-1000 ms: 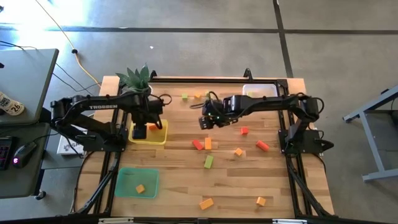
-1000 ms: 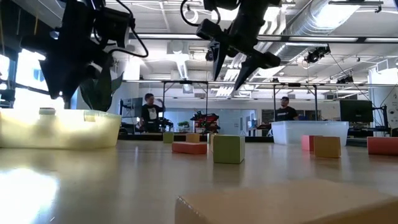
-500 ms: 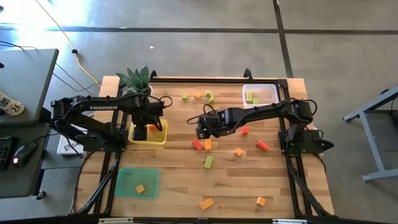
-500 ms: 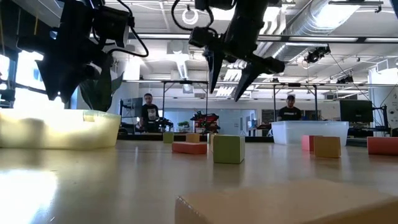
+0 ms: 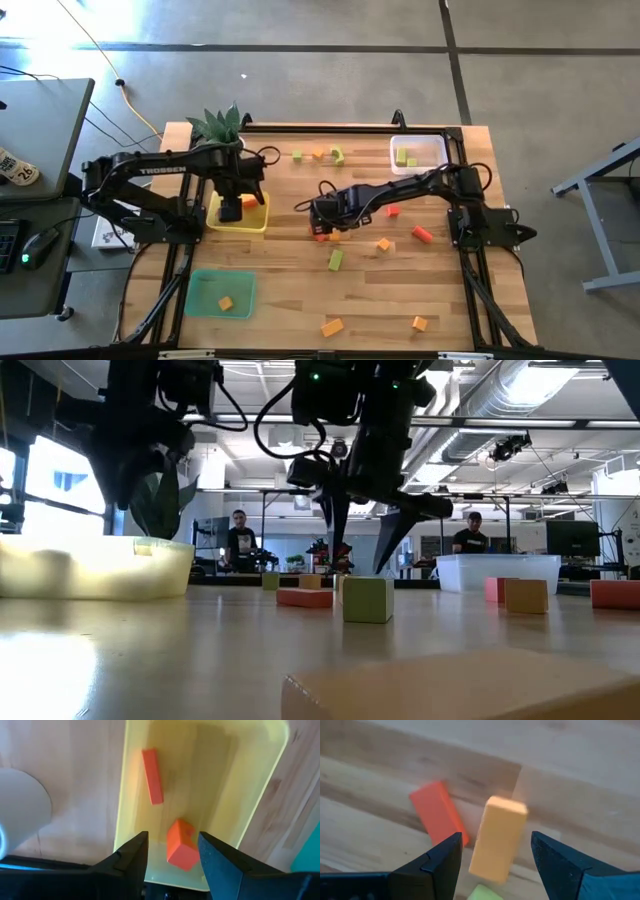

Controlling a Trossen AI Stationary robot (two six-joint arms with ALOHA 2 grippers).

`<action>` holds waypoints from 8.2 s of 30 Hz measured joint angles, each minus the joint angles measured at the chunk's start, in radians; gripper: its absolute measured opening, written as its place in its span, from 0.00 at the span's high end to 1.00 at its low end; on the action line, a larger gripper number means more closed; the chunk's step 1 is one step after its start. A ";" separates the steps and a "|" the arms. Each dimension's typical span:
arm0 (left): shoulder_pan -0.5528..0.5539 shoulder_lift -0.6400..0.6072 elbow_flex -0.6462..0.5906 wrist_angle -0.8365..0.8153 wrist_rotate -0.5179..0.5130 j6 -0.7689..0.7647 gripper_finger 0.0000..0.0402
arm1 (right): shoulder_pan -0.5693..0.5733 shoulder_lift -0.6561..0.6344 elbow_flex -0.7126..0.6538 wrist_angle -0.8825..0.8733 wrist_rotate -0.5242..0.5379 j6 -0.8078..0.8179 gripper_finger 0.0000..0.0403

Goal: Sort & place blocks by color
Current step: Put the yellow block into the green bin, then put the green block into the white bin

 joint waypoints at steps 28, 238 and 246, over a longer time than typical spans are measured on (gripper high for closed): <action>0.000 0.000 0.064 0.046 0.000 0.011 0.61 | 0.068 0.094 0.108 -0.100 0.007 -0.196 0.75; -0.243 -0.216 -0.017 0.421 -0.471 -0.605 0.52 | -0.690 0.086 0.239 0.029 -0.106 -1.085 0.44; -0.077 -0.216 -0.017 0.685 -0.554 -0.508 0.52 | -0.645 0.086 0.152 0.100 -0.101 -0.980 0.44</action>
